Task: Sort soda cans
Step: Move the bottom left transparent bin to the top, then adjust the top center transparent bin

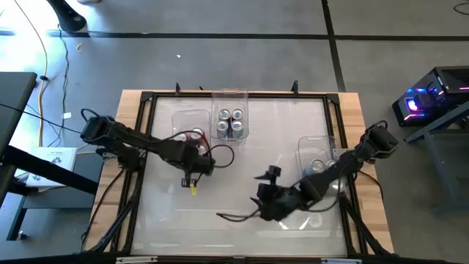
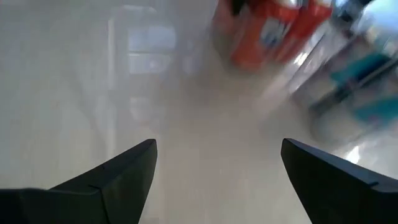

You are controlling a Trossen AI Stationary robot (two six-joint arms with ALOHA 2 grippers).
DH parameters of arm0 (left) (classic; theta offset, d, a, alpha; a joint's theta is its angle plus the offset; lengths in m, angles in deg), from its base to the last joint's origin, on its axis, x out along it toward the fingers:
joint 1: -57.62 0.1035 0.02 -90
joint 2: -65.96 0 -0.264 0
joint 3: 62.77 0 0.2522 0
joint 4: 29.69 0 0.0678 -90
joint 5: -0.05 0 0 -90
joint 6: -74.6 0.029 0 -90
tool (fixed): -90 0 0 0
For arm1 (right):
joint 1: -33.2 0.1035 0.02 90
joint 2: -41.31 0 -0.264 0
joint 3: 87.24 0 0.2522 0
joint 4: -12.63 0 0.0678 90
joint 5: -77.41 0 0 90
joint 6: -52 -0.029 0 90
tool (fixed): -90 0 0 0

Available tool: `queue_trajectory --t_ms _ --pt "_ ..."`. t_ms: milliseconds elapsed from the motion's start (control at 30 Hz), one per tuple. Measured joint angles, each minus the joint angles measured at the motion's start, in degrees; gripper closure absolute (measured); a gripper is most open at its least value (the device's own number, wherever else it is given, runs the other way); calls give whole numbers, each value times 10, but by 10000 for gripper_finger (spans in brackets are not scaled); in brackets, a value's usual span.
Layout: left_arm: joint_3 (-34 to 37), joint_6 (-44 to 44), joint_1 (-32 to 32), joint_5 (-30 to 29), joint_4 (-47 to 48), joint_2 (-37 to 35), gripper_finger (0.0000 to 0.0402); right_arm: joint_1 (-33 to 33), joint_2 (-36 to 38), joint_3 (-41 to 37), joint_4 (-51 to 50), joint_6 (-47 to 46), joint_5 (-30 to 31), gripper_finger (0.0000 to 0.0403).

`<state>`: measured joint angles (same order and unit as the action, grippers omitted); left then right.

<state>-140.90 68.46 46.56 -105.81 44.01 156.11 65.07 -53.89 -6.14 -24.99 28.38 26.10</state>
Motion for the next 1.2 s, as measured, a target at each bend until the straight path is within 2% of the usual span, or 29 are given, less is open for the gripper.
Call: queue_trajectory --t_ms 133,300,500,700,833,1000,1200 --pt "0 34 23 -28 1 0 401 -46 0 0 52 115 -22 63" --pt "0 56 56 -42 -7 0 385 -119 -8 0 130 186 -123 67" --pt "-2 94 80 -44 -21 -2 312 -165 -35 0 186 219 -163 73" --pt "-2 100 88 -44 2 -7 242 -198 -61 0 208 267 -168 73" --pt "-1 71 76 -46 7 -34 219 -242 -64 0 217 287 -198 73" --pt "-2 17 51 -55 3 -79 214 -297 -64 13 221 291 -245 78" --pt "-2 -62 -2 -98 3 -130 220 -344 -77 15 208 286 -285 127"
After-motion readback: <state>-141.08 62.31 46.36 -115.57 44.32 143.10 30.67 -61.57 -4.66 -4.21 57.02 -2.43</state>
